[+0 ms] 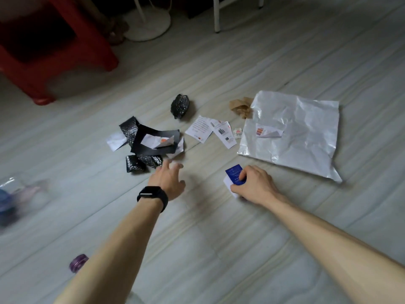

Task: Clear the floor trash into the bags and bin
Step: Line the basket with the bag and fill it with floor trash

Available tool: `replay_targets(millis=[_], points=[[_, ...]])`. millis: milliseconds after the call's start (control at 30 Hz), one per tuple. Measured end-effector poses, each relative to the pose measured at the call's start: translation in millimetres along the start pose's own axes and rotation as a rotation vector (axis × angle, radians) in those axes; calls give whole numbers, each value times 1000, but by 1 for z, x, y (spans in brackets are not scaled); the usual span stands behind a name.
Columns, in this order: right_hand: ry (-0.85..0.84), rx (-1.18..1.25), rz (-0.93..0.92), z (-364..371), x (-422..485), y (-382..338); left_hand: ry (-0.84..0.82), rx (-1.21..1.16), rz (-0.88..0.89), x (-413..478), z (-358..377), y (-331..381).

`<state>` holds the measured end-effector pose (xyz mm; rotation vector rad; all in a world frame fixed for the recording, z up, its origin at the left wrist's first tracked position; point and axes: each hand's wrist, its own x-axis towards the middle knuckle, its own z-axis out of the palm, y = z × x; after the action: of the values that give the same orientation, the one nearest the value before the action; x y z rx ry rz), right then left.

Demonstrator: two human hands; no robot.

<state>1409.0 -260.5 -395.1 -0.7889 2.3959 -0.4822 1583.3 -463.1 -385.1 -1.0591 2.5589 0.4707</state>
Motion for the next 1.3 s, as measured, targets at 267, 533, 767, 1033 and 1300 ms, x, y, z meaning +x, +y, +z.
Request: replay_targets(millis=[267, 533, 767, 1033, 1300], points=[[-61, -221, -61, 16, 29, -51, 233, 44, -60, 43, -26, -48], [-48, -305, -19, 25, 38, -55, 118, 78, 22, 90, -8, -26], [-1, -289, -56, 29, 34, -49, 217, 143, 95, 66, 5, -14], [26, -413, -2, 38, 18, -67, 445, -215, 135, 6, -48, -45], [-136, -437, 84, 29, -17, -114, 634, -414, 144, -73, -104, -85]])
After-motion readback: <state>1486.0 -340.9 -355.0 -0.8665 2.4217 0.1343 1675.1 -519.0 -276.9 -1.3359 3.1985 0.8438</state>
